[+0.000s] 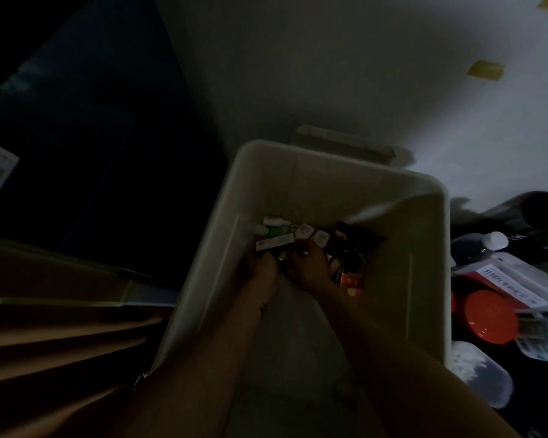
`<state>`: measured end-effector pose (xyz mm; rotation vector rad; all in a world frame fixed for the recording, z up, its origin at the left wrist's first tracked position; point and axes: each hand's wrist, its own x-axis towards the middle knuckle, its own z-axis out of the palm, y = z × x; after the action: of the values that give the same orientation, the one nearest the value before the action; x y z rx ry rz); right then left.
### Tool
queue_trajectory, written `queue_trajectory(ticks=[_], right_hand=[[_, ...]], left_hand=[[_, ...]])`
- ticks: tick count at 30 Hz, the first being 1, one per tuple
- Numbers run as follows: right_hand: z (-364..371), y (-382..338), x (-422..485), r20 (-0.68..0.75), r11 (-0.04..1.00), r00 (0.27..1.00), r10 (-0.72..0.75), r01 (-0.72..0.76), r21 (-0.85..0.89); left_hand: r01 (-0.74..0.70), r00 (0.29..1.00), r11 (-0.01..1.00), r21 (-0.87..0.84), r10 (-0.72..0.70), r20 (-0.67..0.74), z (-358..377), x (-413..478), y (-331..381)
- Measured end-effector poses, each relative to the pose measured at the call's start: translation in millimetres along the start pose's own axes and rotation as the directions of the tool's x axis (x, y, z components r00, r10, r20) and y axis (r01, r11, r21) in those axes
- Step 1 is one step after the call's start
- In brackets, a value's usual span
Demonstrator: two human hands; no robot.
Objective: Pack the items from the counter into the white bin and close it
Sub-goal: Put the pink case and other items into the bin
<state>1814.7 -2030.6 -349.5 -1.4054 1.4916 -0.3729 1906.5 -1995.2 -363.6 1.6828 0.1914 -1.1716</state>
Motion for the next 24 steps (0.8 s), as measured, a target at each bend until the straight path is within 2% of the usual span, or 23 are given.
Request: queue_trajectory(ticks=[2, 4, 7, 9, 11, 13, 16, 18, 21, 24], right_hand=[[0, -1, -2, 0.006, 0.999, 1.000, -0.030, 0.031, -0.020], [1, -1, -2, 0.030, 0.996, 0.998, -0.061, 0.063, -0.063], [1, -3, -3, 0.114, 0.977, 0.984, -0.139, 0.155, -0.147], [-1, -6, -6, 0.129, 0.957, 0.962, -0.241, 0.258, -0.130], [-5, -9, -9, 0.129, 0.949, 0.946, -0.298, 0.309, -0.071], [-7, -8, -10, 0.180, 0.936, 0.932, -0.315, 0.337, -0.105], [-11, -4, -9, 0.248, 0.937, 0.957, -0.149, 0.216, -0.273], [-16, -5, -9, 0.233, 0.930, 0.966, -0.113, 0.185, -0.318], [-23, -10, -16, 0.216, 0.957, 0.972, -0.088, 0.143, -0.253], [-30, -14, -25, 0.196, 0.980, 0.977, -0.088, 0.120, -0.158]], left_hand=[[-0.048, 0.997, 0.994, 0.094, 0.053, -0.054, 0, -5, -2], [-0.153, 0.983, 0.966, 0.207, 0.170, -0.067, 1, -13, -1], [-0.327, 0.930, 0.856, 0.399, 0.367, -0.025, 1, -23, -5], [-0.354, 0.913, 0.756, 0.551, 0.407, 0.028, -1, -23, -8], [-0.343, 0.921, 0.683, 0.645, 0.378, 0.090, -1, -21, -9], [-0.378, 0.919, 0.635, 0.674, 0.342, 0.194, 0, -17, -10], [-0.420, 0.907, 0.619, 0.663, 0.318, 0.277, 5, -12, -10], [-0.472, 0.880, 0.565, 0.677, 0.349, 0.322, 6, -9, -7], [-0.575, 0.816, 0.511, 0.639, 0.409, 0.407, 2, -10, -1], [-0.600, 0.798, 0.512, 0.614, 0.430, 0.421, 0, -16, -2]])
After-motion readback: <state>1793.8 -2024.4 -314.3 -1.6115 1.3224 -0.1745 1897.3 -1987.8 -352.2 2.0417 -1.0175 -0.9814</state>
